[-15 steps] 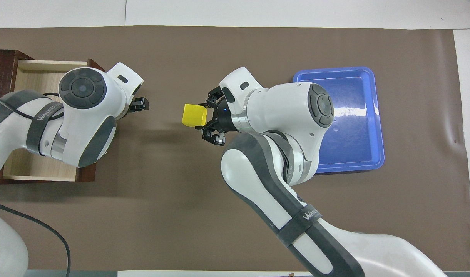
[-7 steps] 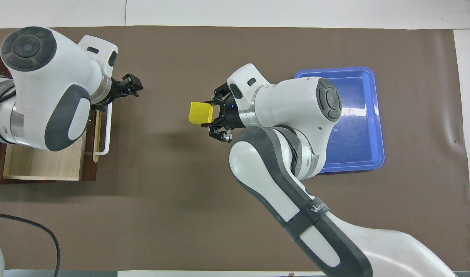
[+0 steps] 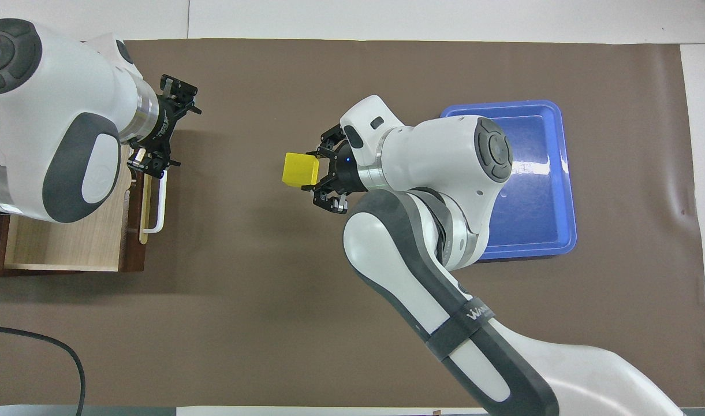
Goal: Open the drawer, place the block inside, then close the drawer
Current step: 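Grasp the yellow cube from the right gripper with the left gripper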
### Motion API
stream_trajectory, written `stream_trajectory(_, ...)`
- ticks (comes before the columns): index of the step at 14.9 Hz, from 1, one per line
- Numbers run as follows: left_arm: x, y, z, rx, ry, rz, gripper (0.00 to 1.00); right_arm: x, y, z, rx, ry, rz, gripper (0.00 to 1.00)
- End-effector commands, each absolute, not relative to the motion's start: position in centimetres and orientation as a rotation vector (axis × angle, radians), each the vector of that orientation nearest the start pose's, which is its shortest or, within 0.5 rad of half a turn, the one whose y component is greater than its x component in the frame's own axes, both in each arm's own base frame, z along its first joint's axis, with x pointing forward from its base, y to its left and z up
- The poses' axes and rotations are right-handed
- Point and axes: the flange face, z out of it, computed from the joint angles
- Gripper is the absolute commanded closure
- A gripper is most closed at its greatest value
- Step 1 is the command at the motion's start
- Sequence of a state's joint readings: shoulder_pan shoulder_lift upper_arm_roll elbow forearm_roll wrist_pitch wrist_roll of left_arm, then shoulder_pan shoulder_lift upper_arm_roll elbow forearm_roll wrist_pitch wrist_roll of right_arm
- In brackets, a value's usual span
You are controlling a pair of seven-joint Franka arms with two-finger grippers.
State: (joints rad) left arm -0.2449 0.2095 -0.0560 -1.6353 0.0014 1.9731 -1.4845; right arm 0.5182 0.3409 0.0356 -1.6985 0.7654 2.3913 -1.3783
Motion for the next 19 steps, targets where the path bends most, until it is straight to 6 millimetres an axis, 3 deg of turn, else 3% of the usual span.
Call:
stream_trajectory(1,60.3,-21.9,51.0,-2.441,-2.209,-0.089,0.0,58.2,36.3,44.1,-1.936,-1.735,-0.748,1.0)
stream_trajectory(2,60.0,-23.0,50.9,-2.407,-2.25,-0.08,0.0,58.2,36.4,44.1,-1.934,-1.734,-0.748,1.0)
stream_trajectory(4,58.0,-28.1,49.8,-2.455,-2.164,-0.047,0.0,58.3,36.2,44.0,-1.937,-1.73,-0.745,1.0)
stream_trajectory(8,55.3,-32.5,48.9,-2.408,-2.2,-0.029,0.0,58.3,36.3,44.1,-1.937,-1.719,-0.749,1.0)
stream_trajectory(10,54.8,-33.3,48.6,-2.411,-2.192,-0.025,0.0,58.6,36.5,45.1,-1.928,-1.703,-0.776,1.0)
stream_trajectory(15,54.3,-34.1,47.8,-2.409,-2.19,-0.023,0.0,58.7,36.6,45.4,-1.926,-1.696,-0.784,1.0)
stream_trajectory(16,54.3,-34.2,47.7,-2.409,-2.186,-0.021,0.13,58.7,36.6,45.4,-1.926,-1.696,-0.784,1.0)
stream_trajectory(17,54.1,-34.2,47.7,-2.408,-2.18,-0.021,0.51,58.7,36.6,45.4,-1.926,-1.694,-0.784,1.0)
stream_trajectory(18,54.2,-34.3,47.8,-2.41,-2.179,-0.022,0.83,58.7,36.6,45.4,-1.926,-1.694,-0.784,1.0)
stream_trajectory(19,54.2,-34.3,47.8,-2.411,-2.178,-0.024,1.0,58.6,36.7,45.4,-1.924,-1.695,-0.783,1.0)
